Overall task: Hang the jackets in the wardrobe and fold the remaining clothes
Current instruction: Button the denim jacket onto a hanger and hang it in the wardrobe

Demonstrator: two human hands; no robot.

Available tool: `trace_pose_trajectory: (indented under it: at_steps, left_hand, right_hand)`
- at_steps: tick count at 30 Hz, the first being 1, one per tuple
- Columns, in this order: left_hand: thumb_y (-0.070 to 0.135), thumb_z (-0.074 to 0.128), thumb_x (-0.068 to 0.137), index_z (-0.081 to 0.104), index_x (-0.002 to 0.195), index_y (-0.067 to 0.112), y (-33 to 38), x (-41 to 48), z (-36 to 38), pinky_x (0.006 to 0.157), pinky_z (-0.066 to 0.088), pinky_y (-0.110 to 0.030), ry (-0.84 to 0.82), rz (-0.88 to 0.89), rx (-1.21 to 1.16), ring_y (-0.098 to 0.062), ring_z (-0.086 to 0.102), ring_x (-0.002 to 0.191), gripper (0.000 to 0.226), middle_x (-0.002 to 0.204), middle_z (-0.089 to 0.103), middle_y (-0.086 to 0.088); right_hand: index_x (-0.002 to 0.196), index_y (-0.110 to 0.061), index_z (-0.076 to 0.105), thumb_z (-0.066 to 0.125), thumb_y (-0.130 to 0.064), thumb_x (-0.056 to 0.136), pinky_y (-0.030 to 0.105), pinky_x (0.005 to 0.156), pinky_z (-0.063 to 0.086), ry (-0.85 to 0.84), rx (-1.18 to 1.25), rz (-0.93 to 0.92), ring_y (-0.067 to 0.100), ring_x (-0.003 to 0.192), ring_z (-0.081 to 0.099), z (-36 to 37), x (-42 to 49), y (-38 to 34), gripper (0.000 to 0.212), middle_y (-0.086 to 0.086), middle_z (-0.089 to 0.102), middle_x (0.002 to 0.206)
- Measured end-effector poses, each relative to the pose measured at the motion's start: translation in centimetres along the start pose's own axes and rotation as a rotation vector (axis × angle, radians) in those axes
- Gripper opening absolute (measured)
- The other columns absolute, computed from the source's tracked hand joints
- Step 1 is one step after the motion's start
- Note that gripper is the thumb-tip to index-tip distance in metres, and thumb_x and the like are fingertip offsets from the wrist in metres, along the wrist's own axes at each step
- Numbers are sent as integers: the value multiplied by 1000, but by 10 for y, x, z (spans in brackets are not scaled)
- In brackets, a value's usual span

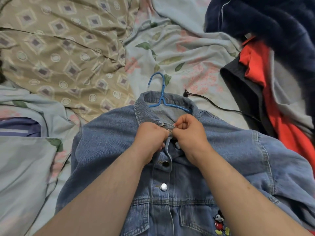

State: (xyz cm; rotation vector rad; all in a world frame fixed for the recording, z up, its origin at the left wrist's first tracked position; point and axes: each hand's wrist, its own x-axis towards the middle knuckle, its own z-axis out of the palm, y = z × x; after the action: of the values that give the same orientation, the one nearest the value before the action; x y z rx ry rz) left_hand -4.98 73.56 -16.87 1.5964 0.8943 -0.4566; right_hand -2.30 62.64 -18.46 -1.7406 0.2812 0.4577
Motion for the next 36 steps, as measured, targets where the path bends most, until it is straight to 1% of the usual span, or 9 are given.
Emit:
trace_pose_trajectory:
  at_steps: [7, 11, 14, 20, 25, 29, 31, 33, 36]
  left_hand:
    - [-2, 60, 91, 58, 75, 6, 4, 2, -4, 34, 41, -18, -91, -107, -155, -8, 46, 34, 18, 49, 52, -3]
    - [-4, 58, 89, 57, 73, 6, 2, 3, -3, 34, 41, -17, -59, -95, -215, -8, 45, 33, 20, 51, 52, -5]
    - [-3, 59, 91, 54, 70, 11, -5, 1, -2, 34, 40, -17, -56, -60, -244, -6, 44, 33, 26, 46, 49, 1]
    - [-3, 57, 91, 53, 72, 11, -7, 1, -2, 32, 35, -15, -55, -88, -288, -5, 41, 32, 24, 42, 49, 3]
    - [4, 56, 93, 53, 66, 12, 3, 7, -8, 30, 24, -12, -144, -232, -255, -2, 34, 33, 28, 42, 43, 5]
    - [6, 54, 95, 53, 68, 10, 8, 14, -9, 28, 21, -11, -170, -303, -254, -1, 32, 30, 27, 44, 43, 4]
    - [7, 56, 95, 55, 67, 9, 9, 11, -4, 30, 24, -11, -122, -268, -204, -2, 35, 30, 28, 46, 45, 2]
    - [13, 61, 93, 59, 67, 9, 11, 4, -7, 33, 28, -12, -100, -193, -105, -5, 40, 31, 26, 46, 50, 0]
    - [39, 67, 79, 67, 70, 4, 22, 5, -41, 42, 40, -18, 34, 60, 255, -15, 51, 39, 36, 49, 60, 0]
  right_hand:
    - [79, -12, 56, 56, 21, 78, 22, 53, 37, -84, 146, 44, 10, 54, 43, -5, -1, 1, 33, 0, 48, 61]
    - [75, -15, 65, 70, -5, 84, 20, 47, 46, -90, 1, 54, 7, 46, 55, -10, -3, 0, 15, -6, 60, 52]
    - [62, -17, 66, 72, -17, 84, 21, 42, 39, -125, -129, 122, 11, 41, 52, -14, -1, -1, 22, 0, 58, 50]
    - [60, -17, 61, 66, -12, 81, 23, 41, 37, -185, -212, 189, 14, 36, 41, -12, 6, -4, 22, -1, 50, 43]
    - [65, -17, 57, 66, -2, 81, 20, 41, 31, -210, -254, 32, 7, 43, 35, -12, 3, 6, 24, -7, 46, 50]
    - [64, -16, 56, 66, -6, 79, 21, 51, 36, -52, -407, -128, 6, 50, 39, -4, -1, 15, 21, -9, 50, 54]
    - [67, -21, 55, 67, -8, 80, 17, 52, 36, 32, -434, -151, 6, 52, 44, 0, -4, 13, 21, -7, 54, 57]
    - [76, -26, 54, 66, -9, 83, 16, 53, 41, 6, -409, -117, 9, 53, 53, -1, -7, 7, 22, -2, 60, 61]
    - [81, -25, 64, 63, -17, 84, 24, 42, 46, -22, -217, -157, 11, 47, 61, -26, -10, -14, 8, 0, 69, 64]
